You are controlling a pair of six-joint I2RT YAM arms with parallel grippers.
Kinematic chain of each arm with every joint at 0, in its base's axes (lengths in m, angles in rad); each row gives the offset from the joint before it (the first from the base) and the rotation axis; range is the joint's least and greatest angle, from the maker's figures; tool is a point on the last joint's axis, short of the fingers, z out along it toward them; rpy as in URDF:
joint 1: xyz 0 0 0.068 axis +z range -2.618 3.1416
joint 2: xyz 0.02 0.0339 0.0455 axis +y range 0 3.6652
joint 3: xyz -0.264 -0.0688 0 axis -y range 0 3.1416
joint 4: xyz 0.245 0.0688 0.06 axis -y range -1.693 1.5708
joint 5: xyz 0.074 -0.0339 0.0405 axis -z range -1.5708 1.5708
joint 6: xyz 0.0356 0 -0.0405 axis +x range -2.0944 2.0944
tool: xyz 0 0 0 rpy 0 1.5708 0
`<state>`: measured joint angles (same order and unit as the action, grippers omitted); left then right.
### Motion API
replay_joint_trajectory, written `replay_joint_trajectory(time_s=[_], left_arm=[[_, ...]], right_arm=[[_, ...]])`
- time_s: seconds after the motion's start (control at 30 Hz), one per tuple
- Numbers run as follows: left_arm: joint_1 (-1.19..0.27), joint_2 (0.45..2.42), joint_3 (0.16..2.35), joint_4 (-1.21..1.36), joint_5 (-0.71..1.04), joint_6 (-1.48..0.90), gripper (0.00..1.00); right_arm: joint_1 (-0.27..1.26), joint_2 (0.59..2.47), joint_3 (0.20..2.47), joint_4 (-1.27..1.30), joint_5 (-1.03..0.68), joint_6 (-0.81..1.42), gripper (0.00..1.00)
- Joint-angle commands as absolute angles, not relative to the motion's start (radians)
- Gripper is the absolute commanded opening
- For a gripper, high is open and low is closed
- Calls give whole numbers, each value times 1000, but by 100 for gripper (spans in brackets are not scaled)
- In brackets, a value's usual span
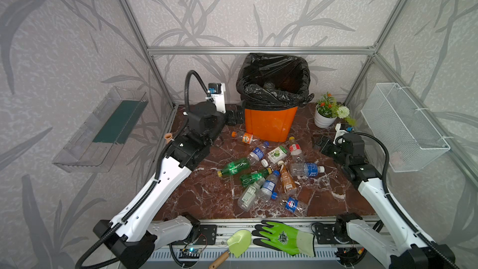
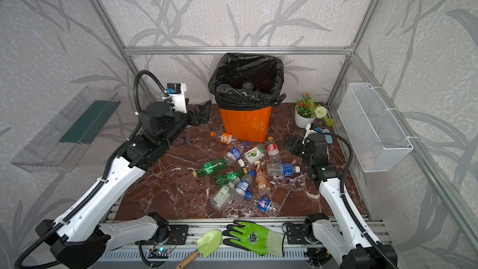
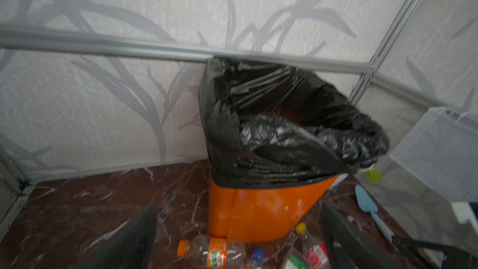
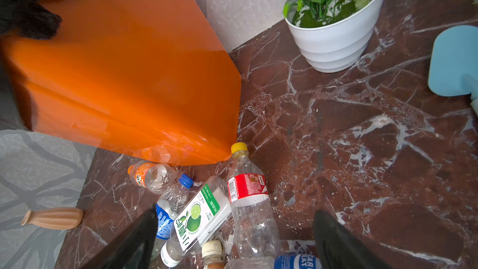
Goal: Throw the plastic bottles in the bin
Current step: 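Lower the left arm from the bin back down over the bottle pile, then close the left gripper on the small green-labelled clear bottle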
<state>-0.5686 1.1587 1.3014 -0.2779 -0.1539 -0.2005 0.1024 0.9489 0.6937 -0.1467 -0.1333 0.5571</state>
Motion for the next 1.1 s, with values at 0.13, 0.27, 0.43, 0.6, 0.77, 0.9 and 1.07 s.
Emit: replay_joint_trajectory(time_s=[0.13,0.27,0.43,0.6,0.77,0.9,1.07], left_arm=[[-663,1080,1108,-546,-183,-204,89],[-773,1048,1022,-628,-246,-289,89],[-924,1062,935,-699,-307,-432,89],[-1009,1136,862,-690,-270,-529,89],[-1042,1230,862,-667,-241,-504,86],[-1051,1300,865,-653,-191,-485,83],[-1057,1359,871,-647,-122,-470,82]], right_arm=[[98,988,698,-104,-157,580,94],[100,1024,706,-88,-177,591,93],[100,1043,697,-64,-201,610,92],[101,1045,704,-73,-201,602,92],[100,1048,717,-76,-202,594,92],[100,1046,713,-71,-201,600,92],[100,1045,706,-74,-198,601,92]])
